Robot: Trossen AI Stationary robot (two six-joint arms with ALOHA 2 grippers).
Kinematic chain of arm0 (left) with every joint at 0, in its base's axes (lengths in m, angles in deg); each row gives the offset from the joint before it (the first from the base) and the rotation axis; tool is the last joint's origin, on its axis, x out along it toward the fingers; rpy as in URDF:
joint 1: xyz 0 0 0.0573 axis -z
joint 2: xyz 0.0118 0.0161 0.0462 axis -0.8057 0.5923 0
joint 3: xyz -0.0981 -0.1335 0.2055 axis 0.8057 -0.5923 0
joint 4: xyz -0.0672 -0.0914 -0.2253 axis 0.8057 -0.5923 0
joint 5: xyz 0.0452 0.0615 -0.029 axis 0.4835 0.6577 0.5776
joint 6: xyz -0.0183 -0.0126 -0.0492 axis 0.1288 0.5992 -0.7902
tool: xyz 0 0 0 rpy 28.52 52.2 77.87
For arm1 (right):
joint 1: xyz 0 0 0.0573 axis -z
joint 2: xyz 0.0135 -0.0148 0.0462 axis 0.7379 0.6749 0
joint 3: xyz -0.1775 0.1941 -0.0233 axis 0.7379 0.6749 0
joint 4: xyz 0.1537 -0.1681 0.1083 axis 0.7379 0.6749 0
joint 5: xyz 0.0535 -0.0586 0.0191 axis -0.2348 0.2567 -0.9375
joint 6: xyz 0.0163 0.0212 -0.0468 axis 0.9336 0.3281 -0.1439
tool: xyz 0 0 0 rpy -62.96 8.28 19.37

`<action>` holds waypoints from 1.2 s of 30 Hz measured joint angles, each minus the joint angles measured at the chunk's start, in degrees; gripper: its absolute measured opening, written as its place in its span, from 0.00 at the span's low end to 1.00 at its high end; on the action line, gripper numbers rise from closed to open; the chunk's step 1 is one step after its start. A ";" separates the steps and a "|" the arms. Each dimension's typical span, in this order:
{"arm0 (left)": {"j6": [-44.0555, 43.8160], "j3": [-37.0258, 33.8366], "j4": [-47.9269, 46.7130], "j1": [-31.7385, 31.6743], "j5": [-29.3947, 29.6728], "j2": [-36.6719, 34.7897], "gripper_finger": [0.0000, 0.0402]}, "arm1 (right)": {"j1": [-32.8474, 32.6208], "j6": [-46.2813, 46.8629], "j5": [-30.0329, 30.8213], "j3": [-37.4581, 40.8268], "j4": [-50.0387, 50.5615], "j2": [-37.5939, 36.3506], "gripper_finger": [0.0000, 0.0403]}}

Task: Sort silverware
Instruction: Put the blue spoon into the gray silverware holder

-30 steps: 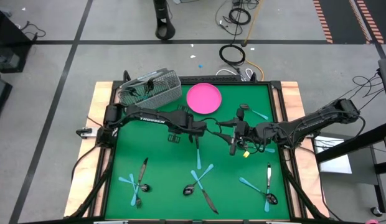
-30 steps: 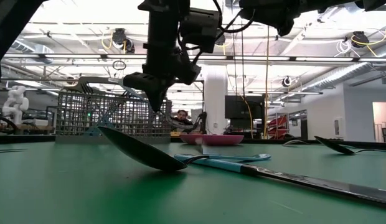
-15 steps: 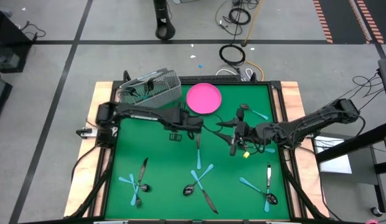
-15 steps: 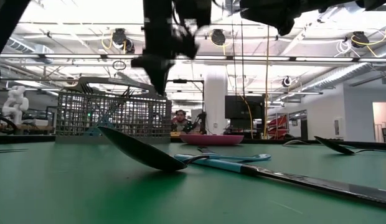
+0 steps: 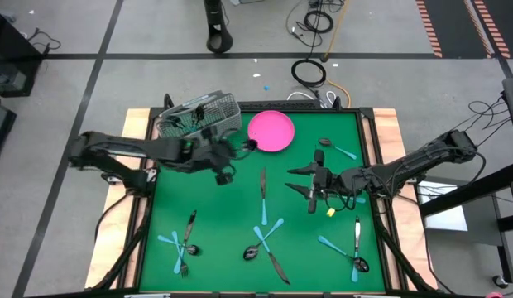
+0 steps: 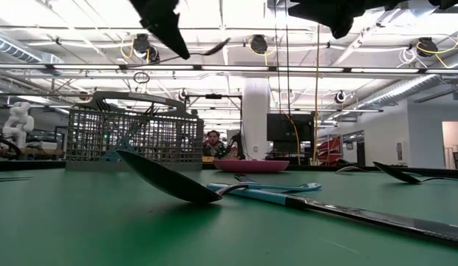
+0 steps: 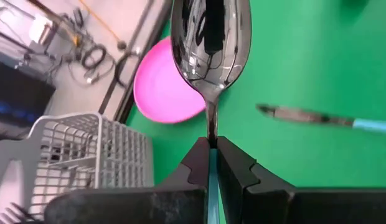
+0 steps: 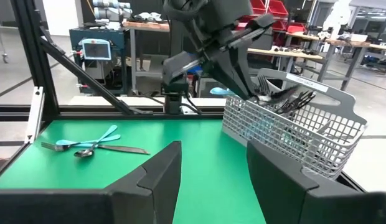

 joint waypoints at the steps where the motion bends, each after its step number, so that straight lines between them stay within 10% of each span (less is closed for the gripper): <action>1: -0.14 -2.57 2.97 0.05 0.00 -2.05 0.03 | -0.02 0.00 0.00 0.00 -0.04 0.00 0.42; 15: 7.57 -29.08 48.16 -6.38 6.34 -18.73 0.03 | -0.02 0.66 0.00 0.07 0.00 0.00 0.42; 36: 12.04 -38.32 88.57 -29.61 -3.91 -5.31 0.03 | 0.15 0.15 0.17 0.09 1.58 0.02 0.42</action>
